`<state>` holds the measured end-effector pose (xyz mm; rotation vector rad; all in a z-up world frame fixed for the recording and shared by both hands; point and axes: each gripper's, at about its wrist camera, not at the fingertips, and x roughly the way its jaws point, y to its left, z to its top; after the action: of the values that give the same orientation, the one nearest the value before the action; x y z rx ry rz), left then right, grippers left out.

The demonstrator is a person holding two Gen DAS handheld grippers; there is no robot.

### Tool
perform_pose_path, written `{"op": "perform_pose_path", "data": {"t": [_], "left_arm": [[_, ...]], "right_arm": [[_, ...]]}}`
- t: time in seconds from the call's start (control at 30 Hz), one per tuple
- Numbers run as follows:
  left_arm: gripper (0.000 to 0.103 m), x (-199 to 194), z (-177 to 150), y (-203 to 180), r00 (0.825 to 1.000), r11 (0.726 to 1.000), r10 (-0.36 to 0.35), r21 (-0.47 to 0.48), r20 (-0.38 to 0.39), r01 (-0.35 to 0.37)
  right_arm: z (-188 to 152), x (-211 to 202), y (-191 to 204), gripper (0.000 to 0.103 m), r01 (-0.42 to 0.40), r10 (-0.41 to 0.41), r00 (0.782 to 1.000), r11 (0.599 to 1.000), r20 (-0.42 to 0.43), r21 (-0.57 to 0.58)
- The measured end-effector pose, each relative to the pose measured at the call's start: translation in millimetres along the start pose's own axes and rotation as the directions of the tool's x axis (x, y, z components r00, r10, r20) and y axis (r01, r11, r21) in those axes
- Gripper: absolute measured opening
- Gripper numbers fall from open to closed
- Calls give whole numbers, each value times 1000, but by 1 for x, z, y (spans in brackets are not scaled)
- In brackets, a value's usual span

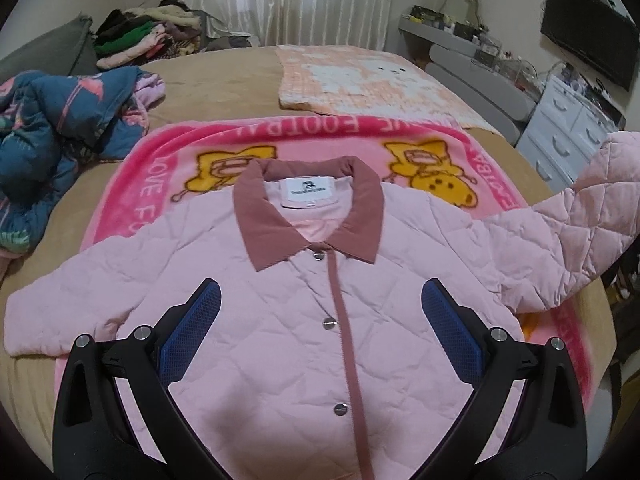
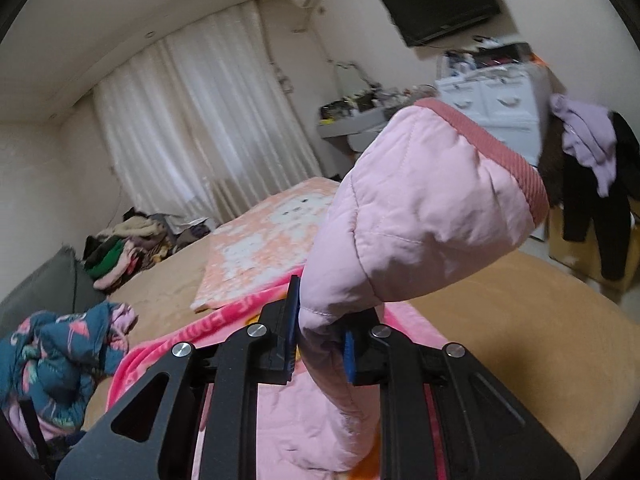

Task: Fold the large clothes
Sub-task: 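Grasp the sleeve cuff with the right tool and lift it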

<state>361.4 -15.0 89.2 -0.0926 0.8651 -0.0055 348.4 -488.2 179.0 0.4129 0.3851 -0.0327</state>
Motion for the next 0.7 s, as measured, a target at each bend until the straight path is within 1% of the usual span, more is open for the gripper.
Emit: {"op": "perform_pose_path", "data": {"t": [0.1, 0.17, 0.27, 0.4, 0.6, 0.67, 0.7], "left_arm": [[94, -3, 1, 16, 1000, 999, -11, -31, 9, 11], [94, -4, 1, 26, 999, 998, -37, -54, 5, 37], [94, -8, 4, 40, 1000, 998, -18, -64, 24, 19], [94, -14, 5, 59, 999, 995, -14, -97, 40, 17], [94, -21, 5, 90, 998, 988, 25, -152, 59, -15], [94, -20, 5, 100, 999, 984, 15, -178, 52, -6], [94, -20, 4, 105, 999, 980, -6, -199, 47, 16]], "right_arm": [[1, 1, 27, 17, -29, 28, 1000, 998, -4, -50], [-1, 1, 43, 17, -49, 49, 999, 996, -5, -76], [-7, 2, 65, 17, -75, 75, 997, 991, -5, -108], [-14, 5, 90, 17, -91, 90, 996, 984, -12, -155], [-30, 8, 125, 17, -151, 145, 988, 968, -43, -198], [-36, 9, 136, 17, -178, 170, 984, 961, -55, -211], [-39, 10, 141, 17, -187, 178, 982, 958, -60, -216]]}}
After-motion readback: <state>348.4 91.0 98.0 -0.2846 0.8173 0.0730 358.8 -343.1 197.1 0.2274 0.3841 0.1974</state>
